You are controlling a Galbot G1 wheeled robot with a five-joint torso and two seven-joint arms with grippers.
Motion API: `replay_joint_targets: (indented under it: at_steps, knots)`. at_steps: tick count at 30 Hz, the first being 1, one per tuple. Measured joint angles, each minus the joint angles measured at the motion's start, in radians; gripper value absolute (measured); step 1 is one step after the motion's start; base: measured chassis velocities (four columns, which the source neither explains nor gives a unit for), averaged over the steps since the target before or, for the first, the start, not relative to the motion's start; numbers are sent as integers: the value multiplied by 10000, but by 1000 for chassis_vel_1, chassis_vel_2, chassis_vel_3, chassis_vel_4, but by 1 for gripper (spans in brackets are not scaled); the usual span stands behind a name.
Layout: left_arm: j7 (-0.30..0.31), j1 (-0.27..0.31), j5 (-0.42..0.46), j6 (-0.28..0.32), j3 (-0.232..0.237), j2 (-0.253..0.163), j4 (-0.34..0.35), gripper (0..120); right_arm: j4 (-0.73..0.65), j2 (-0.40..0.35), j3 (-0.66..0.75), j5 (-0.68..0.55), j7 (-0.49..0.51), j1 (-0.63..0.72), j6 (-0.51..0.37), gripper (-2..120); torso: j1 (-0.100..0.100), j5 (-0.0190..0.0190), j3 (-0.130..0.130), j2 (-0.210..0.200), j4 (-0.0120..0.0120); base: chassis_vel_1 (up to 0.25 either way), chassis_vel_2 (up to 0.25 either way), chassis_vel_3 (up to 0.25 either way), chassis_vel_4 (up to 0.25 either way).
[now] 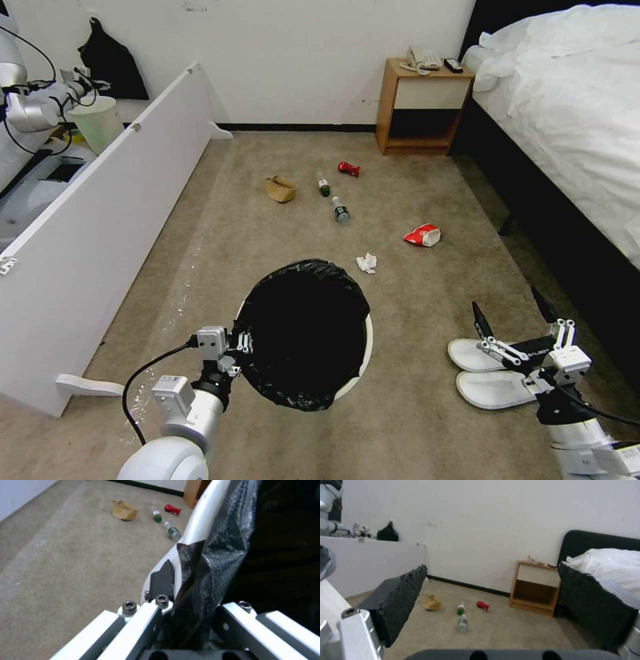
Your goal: Pick up the trash bin, then pick up the garbage from the floor and place it into the trash bin.
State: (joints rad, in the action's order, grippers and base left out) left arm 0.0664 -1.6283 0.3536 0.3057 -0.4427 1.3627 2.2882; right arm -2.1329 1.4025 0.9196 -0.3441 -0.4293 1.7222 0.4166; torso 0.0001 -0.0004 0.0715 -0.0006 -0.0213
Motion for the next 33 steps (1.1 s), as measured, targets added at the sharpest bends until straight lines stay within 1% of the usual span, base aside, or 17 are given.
replay_joint_targets:
  at_steps: [5,11,15,17,21,22,24,25,26,28,29,30,31,32,33]
  knots:
    - [-83,-13,-119,-15,43,109,-22,2,4,-67,2,-106,-15,32,18,100,0,2,0,0,-1,-71,-89,77,82]
    - [-121,-40,-196,-55,48,184,-53,2,137,-129,-8,-115,-61,7,153,100,0,5,1,0,-2,-133,-147,148,140]
    - [-124,-47,-222,-74,44,197,-81,2,247,-212,-28,-76,-35,-1,151,100,1,7,1,0,-1,-55,-85,89,85]
    - [-119,-38,-247,-82,39,156,-144,2,363,-427,-69,-23,102,-1,64,100,0,0,0,0,-1,0,0,0,0]
    - [-74,22,-237,-92,19,53,-227,2,617,-898,-103,-143,374,0,-111,100,0,-1,0,0,2,0,0,0,0]
    - [-74,22,-237,-92,19,53,-227,2,617,-898,-103,-143,374,0,-111,100,0,-1,0,0,2,0,0,0,0]
    - [16,80,-301,-92,-2,16,-293,2,813,-1315,-139,-289,621,34,-225,100,0,3,0,0,-3,0,0,0,0]
    - [16,80,-301,-92,-2,16,-293,2,813,-1315,-139,-289,621,34,-225,100,0,3,0,0,-3,0,0,0,0]
    - [76,105,-375,-87,-15,16,-309,2,883,-1550,-174,-329,747,52,-289,100,0,4,0,0,-3,0,0,0,0]
    - [145,177,-586,-84,-60,31,-354,2,1121,-2247,-291,-412,966,39,-432,100,0,4,0,0,-3,0,0,0,0]
    - [145,177,-586,-84,-60,31,-354,2,1121,-2247,-291,-412,966,39,-432,100,0,4,0,0,-3,0,0,0,0]
    - [152,210,-697,-117,-81,45,-379,2,1289,-2687,-381,-480,1073,-8,-490,100,0,5,1,0,-1,0,0,0,0]
    - [152,210,-697,-117,-81,45,-379,2,1289,-2687,-381,-480,1073,-8,-490,100,0,5,1,0,-1,0,0,0,0]
    - [154,279,-811,-211,-88,58,-420,2,1593,-3390,-562,-622,1234,-101,-561,100,0,2,1,0,3,0,0,0,0]
    - [151,318,-850,-243,-91,73,-430,2,1766,-3793,-711,-726,1349,-146,-608,100,0,4,1,0,0,0,0,0,0]
